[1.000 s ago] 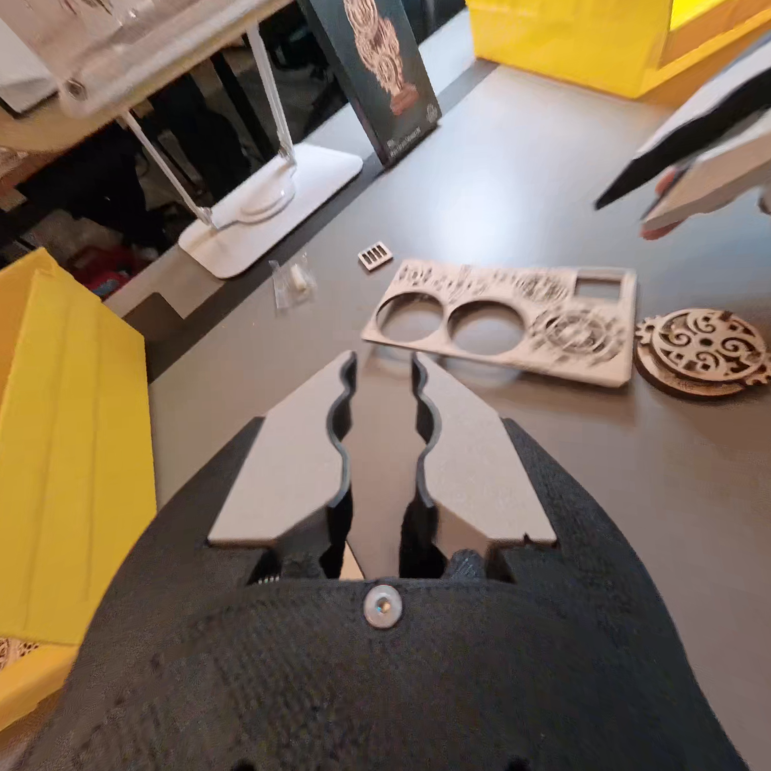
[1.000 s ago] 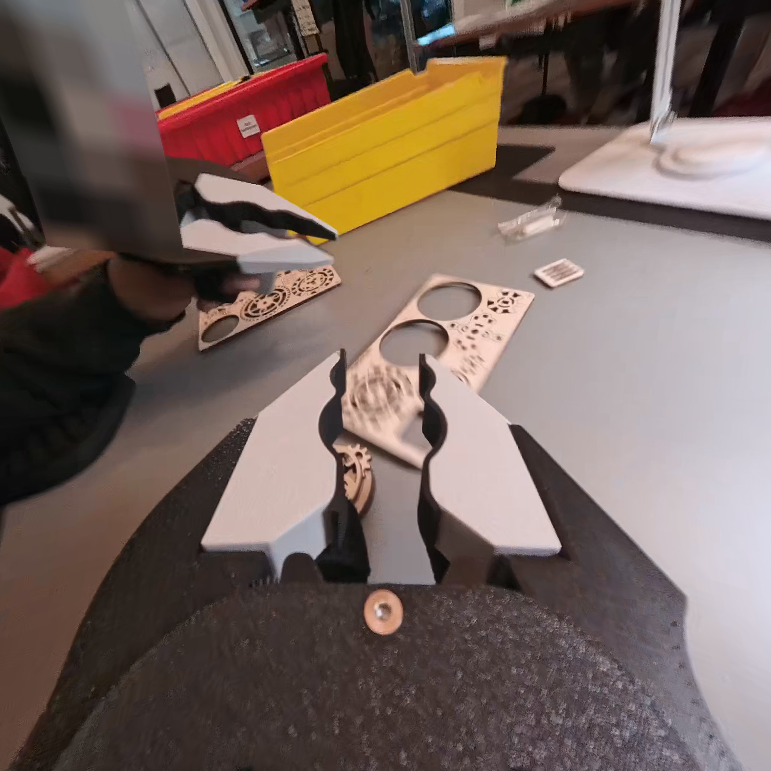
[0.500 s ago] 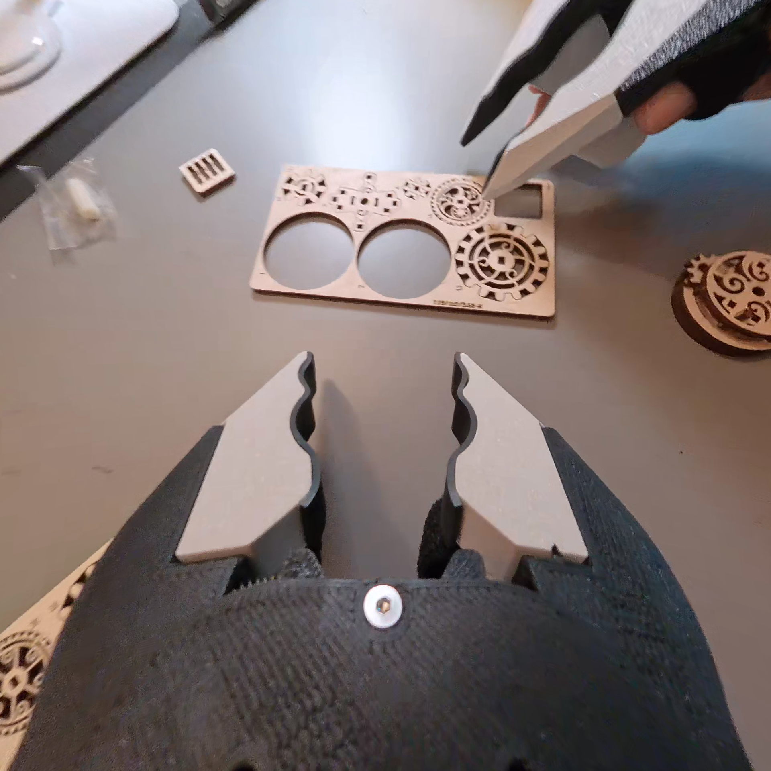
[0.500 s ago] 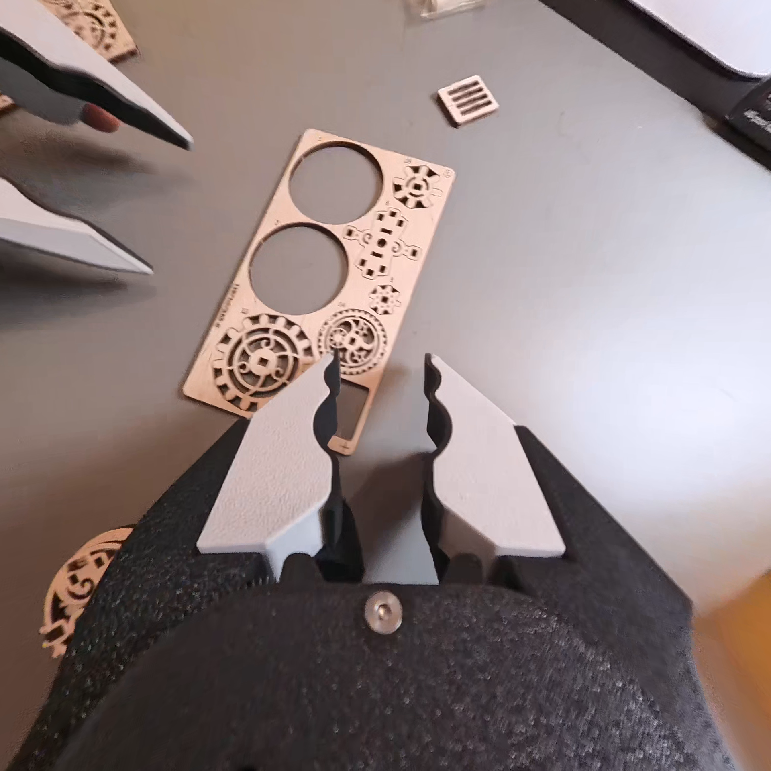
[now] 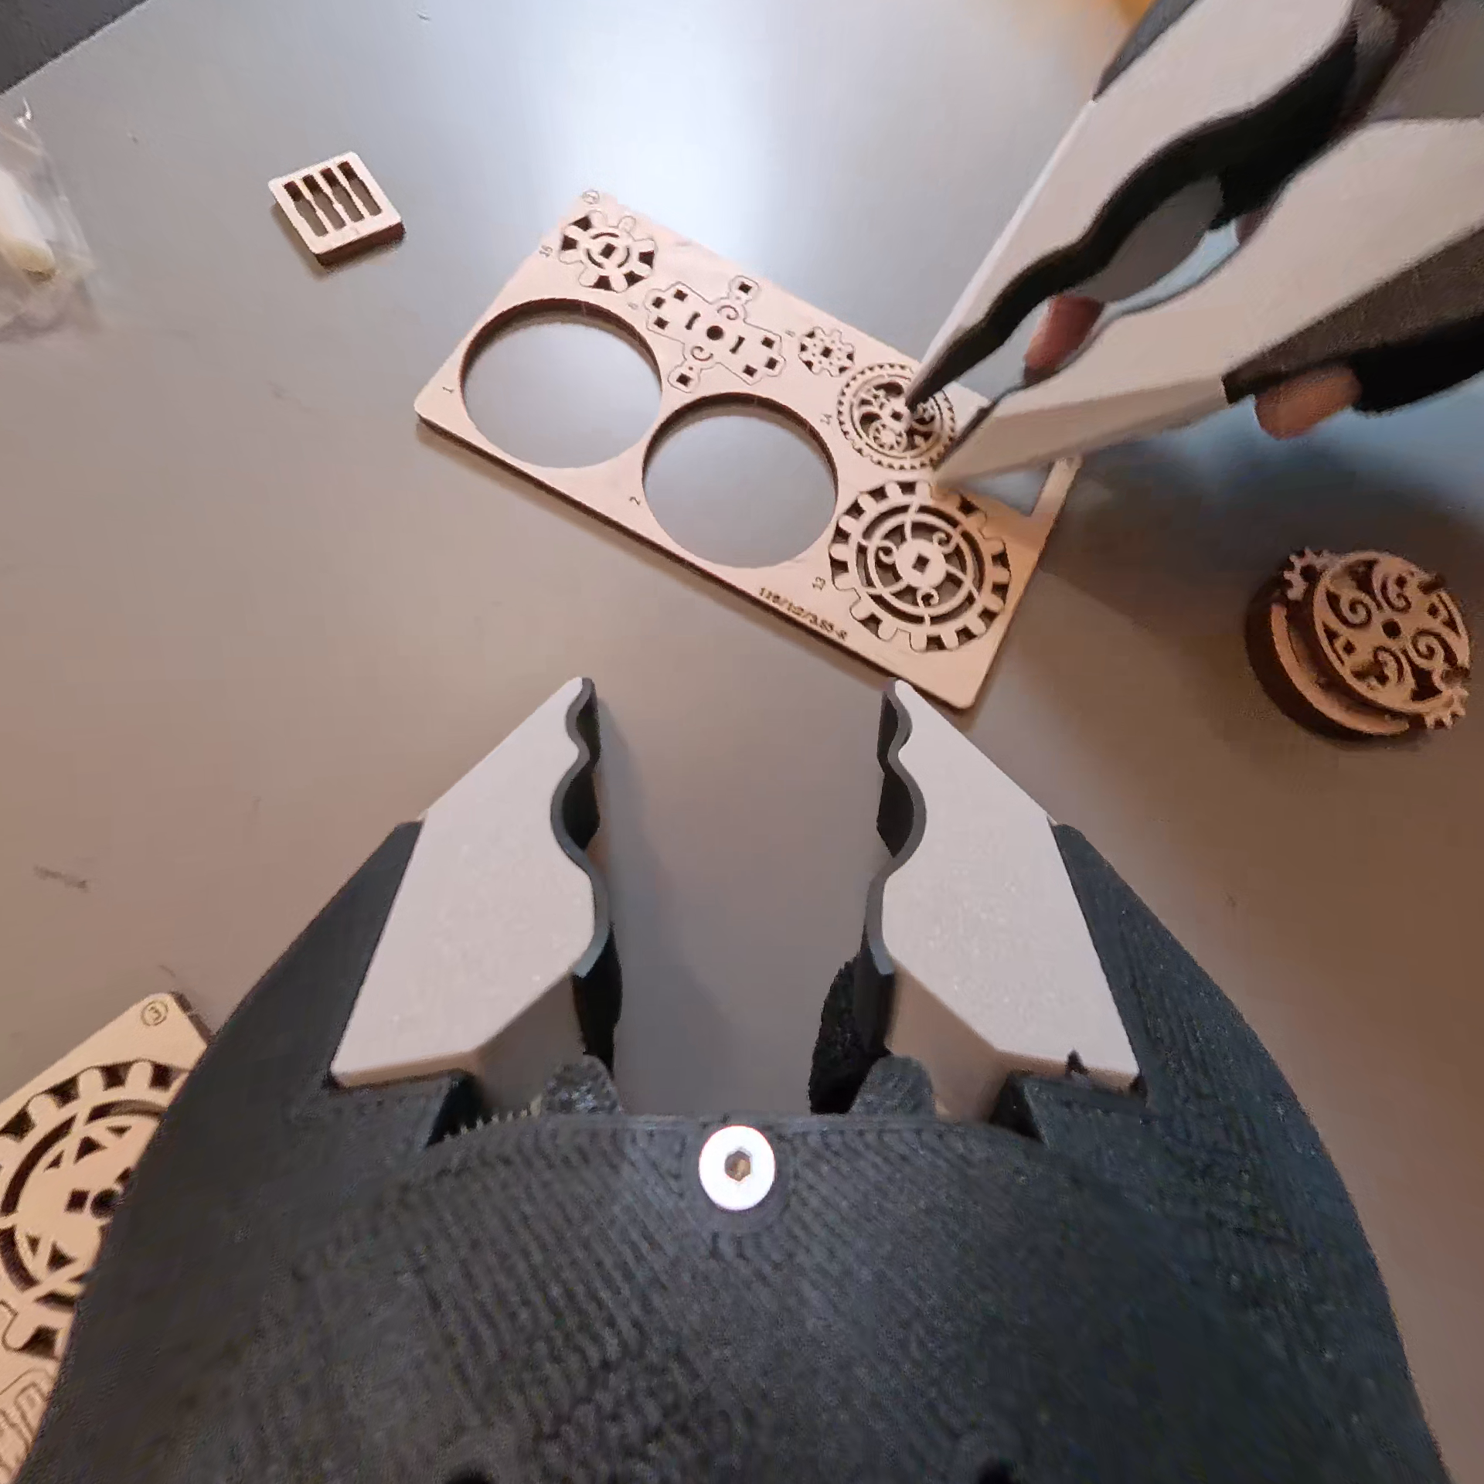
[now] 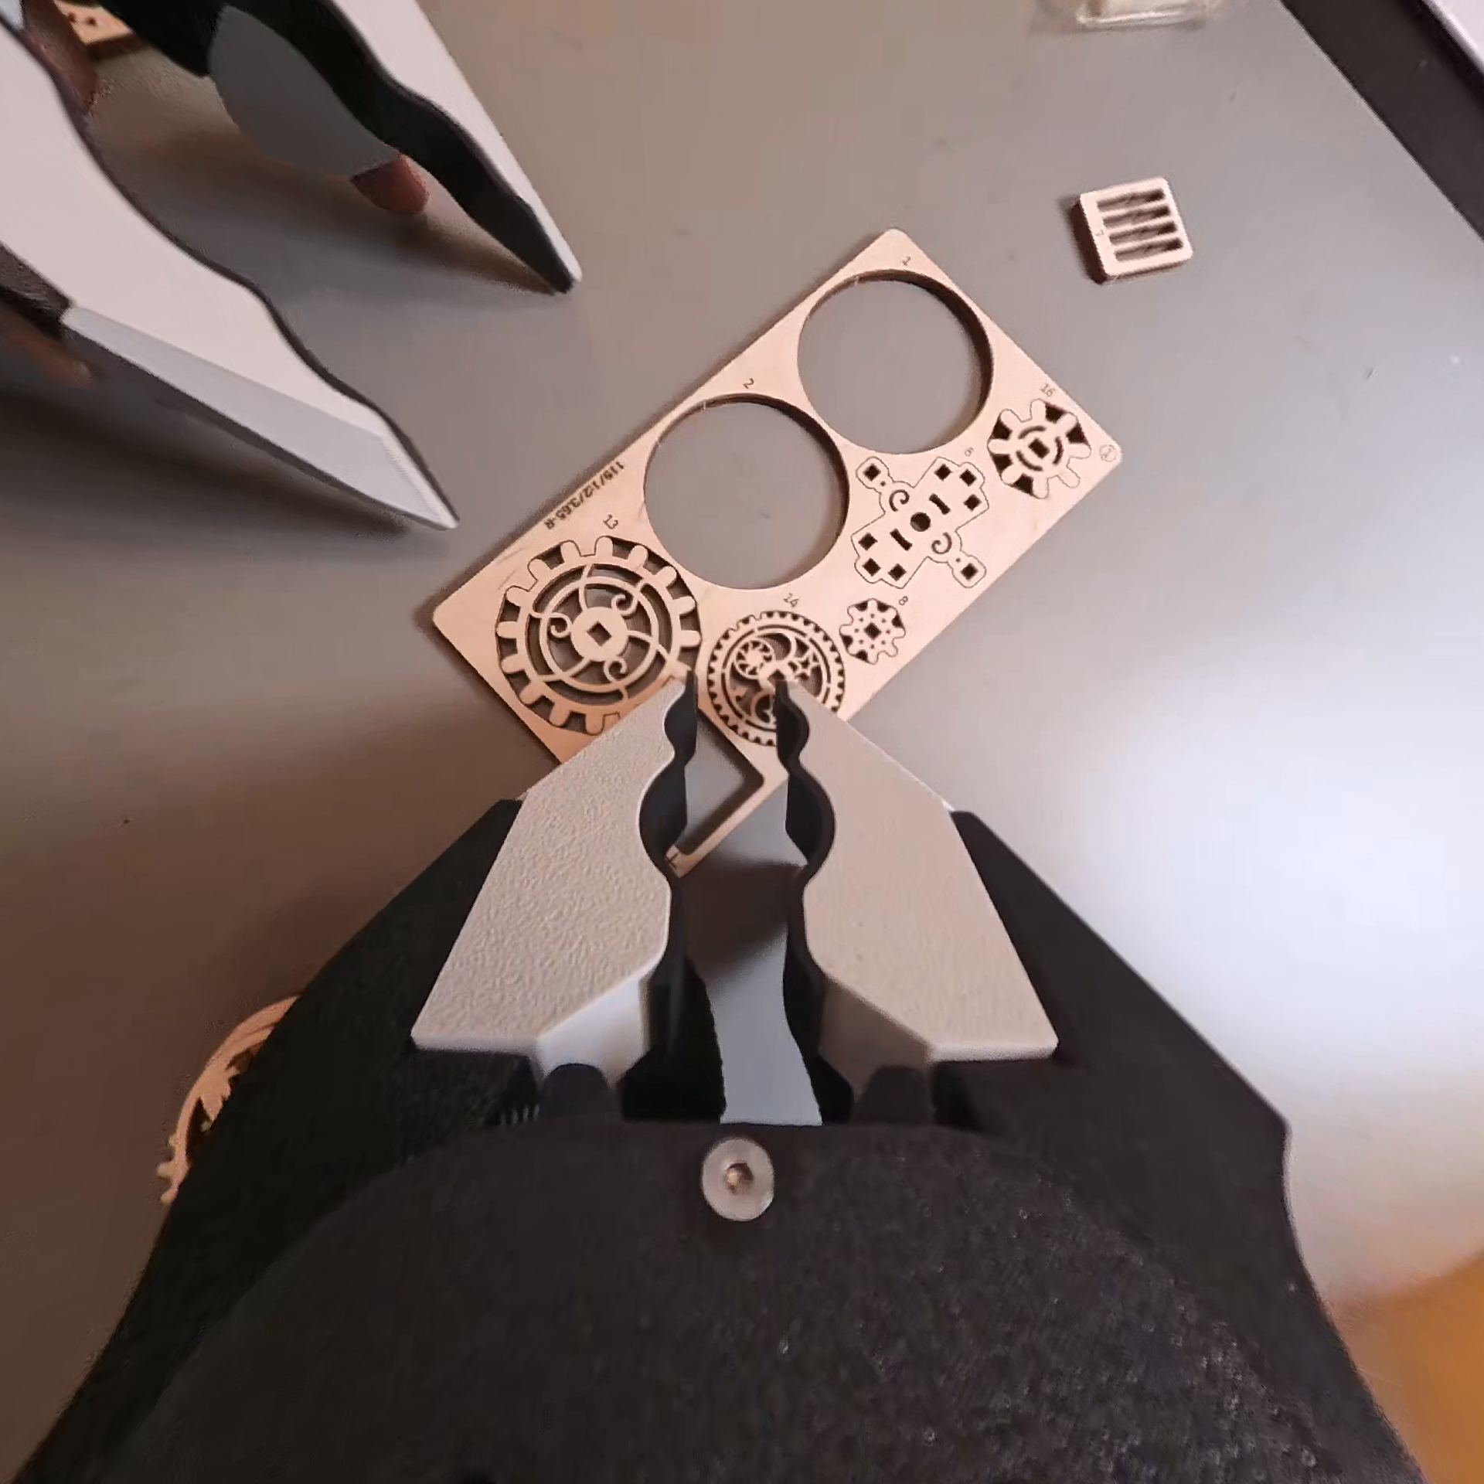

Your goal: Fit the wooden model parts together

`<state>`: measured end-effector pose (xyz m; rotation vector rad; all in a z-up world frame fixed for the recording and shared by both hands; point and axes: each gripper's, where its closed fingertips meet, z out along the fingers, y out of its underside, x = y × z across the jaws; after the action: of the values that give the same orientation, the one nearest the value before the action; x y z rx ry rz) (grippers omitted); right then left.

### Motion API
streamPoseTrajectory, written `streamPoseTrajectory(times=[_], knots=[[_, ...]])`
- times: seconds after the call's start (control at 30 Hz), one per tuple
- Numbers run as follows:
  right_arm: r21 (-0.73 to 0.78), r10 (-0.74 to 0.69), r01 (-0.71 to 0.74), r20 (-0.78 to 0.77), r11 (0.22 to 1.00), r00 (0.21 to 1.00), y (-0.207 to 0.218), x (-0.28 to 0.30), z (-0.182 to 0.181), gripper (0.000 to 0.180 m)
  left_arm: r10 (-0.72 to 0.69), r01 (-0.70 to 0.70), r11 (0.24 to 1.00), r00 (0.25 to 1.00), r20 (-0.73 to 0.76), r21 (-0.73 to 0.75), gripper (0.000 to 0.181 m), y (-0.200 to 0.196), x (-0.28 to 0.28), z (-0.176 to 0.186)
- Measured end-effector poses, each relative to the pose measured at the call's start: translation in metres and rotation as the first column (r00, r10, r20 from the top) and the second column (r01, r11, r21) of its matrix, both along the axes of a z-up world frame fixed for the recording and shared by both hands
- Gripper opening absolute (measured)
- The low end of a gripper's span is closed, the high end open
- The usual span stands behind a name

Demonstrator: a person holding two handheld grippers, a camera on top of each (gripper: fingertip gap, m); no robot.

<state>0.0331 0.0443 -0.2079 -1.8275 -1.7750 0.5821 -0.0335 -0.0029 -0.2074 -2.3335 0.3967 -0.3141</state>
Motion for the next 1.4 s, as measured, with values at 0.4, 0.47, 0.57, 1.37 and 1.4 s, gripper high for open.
streamPoseTrajectory(times=[0.4, 0.47, 0.57, 1.37, 1.4], knots=[[-0.007, -0.059, 0.059, -0.026, 0.998, 0.998, 0.014, 0.01, 0.001, 0.024, 0.06, -0.061, 0.998, 0.993, -0.1, -0.008, 0.037, 0.05, -0.007, -0.005], [-0.006, -0.064, 0.064, -0.039, 0.998, 0.997, 0.017, 0.011, 0.002, 0.024, 0.047, -0.05, 0.999, 0.993, -0.112, -0.017, 0.024, 0.05, -0.01, -0.005], [-0.007, -0.074, 0.073, -0.059, 0.997, 0.996, 0.02, 0.012, 0.003, 0.023, 0.026, -0.032, 0.999, 0.992, -0.12, -0.044, 0.006, 0.047, -0.017, -0.005], [-0.423, -0.125, -0.111, -0.491, 0.899, 0.862, -0.012, -0.01, 0.065, 0.042, -0.015, -0.025, 0.925, 0.995, 0.102, 0.379, 0.001, 0.043, -0.037, 0.097], [-0.472, -0.132, -0.18, -0.556, 0.863, 0.82, -0.02, -0.013, 0.08, 0.044, -0.009, -0.038, 0.914, 0.993, 0.114, 0.405, 0.001, 0.043, -0.034, 0.104]])
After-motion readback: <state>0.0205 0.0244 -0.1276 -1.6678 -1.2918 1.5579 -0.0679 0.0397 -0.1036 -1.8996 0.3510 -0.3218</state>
